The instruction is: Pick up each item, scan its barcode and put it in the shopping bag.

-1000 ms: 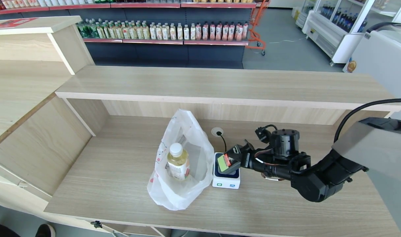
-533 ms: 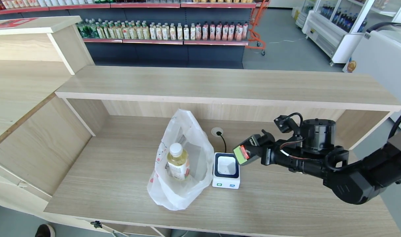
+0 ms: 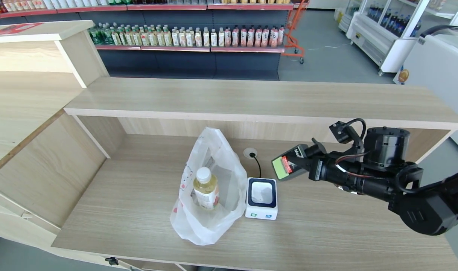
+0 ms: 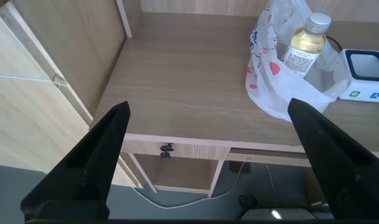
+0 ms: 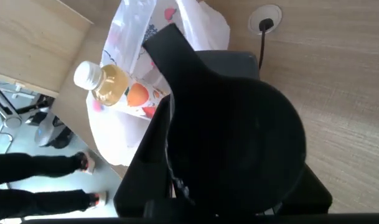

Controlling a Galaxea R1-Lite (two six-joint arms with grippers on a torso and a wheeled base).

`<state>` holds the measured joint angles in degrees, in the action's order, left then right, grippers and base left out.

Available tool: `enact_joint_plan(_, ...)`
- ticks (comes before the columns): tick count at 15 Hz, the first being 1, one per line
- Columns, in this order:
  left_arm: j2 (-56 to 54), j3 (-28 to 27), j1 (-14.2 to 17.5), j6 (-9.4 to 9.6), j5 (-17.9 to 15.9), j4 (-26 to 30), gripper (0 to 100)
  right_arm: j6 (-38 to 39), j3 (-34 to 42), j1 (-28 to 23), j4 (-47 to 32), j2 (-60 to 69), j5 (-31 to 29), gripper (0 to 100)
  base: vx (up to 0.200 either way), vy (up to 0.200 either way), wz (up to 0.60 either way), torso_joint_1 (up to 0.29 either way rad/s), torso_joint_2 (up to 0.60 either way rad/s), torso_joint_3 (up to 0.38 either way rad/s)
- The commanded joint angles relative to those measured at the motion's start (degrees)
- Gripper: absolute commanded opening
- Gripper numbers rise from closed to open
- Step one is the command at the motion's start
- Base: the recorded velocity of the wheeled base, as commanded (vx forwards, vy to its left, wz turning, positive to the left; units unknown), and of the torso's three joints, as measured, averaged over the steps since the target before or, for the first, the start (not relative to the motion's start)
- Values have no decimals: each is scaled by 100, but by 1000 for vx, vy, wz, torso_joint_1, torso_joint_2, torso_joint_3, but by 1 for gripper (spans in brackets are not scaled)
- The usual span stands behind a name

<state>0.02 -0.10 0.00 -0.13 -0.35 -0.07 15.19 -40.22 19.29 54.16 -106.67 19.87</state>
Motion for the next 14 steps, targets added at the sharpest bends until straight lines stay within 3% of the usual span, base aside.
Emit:
enact_joint_plan(1, -2, 1, 0, -22, 0, -1, 100, -7, -399, 14, -125, -469, 26, 0, 0, 0, 0, 0, 0, 0)
enact_joint_plan(5, -2, 1, 0, -22, 0, -1, 100, -113, -1419, 286, -556, -1155, 8, 0, 0, 0, 0, 0, 0, 0)
enact_joint_plan(10, -2, 1, 0, -22, 0, -1, 100, -1879, -1990, 392, -521, -2121, -1, 0, 0, 0, 0, 0, 0, 0)
enact_joint_plan(14, -2, 1, 0, -22, 0, -1, 100, -2257, -2799, 497, -547, -2807, -36, 0, 0, 0, 0, 0, 0, 0)
